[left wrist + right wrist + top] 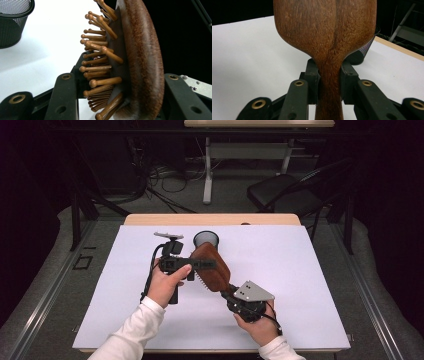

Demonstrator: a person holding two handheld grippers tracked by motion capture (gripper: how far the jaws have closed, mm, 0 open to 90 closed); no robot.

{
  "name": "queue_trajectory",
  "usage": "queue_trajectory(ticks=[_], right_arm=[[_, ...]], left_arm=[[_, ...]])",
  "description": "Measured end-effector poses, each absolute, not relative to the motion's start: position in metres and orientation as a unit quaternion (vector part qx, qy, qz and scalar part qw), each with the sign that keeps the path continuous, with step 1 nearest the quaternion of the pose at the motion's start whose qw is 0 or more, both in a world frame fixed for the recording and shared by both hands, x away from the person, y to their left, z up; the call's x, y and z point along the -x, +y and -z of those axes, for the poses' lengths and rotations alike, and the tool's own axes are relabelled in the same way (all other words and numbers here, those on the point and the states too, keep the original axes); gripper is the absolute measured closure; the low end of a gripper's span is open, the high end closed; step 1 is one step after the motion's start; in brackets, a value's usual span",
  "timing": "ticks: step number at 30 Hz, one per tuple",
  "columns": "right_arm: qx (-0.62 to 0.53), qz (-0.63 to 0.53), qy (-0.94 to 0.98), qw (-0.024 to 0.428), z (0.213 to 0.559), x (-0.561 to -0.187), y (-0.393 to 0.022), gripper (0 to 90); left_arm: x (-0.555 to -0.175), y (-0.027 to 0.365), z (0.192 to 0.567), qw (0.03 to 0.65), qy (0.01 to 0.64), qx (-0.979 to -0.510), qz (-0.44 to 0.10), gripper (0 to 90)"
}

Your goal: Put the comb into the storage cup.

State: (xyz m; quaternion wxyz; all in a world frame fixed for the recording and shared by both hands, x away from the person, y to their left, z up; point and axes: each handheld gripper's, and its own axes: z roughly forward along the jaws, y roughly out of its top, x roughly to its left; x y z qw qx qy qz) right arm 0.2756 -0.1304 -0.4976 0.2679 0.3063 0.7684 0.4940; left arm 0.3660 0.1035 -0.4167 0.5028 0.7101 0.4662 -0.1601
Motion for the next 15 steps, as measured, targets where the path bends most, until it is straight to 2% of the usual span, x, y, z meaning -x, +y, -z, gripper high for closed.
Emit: queue_trajectory(ticks=[15], right_arm=[[-0.316,-0.499,0.765,0.258,0.4966,-0.2772,-0.1307,70.3]], left_arm=[[-0.3699,0.1047,0.4185,0.502,0.475,-0.702,0.172,53.3]])
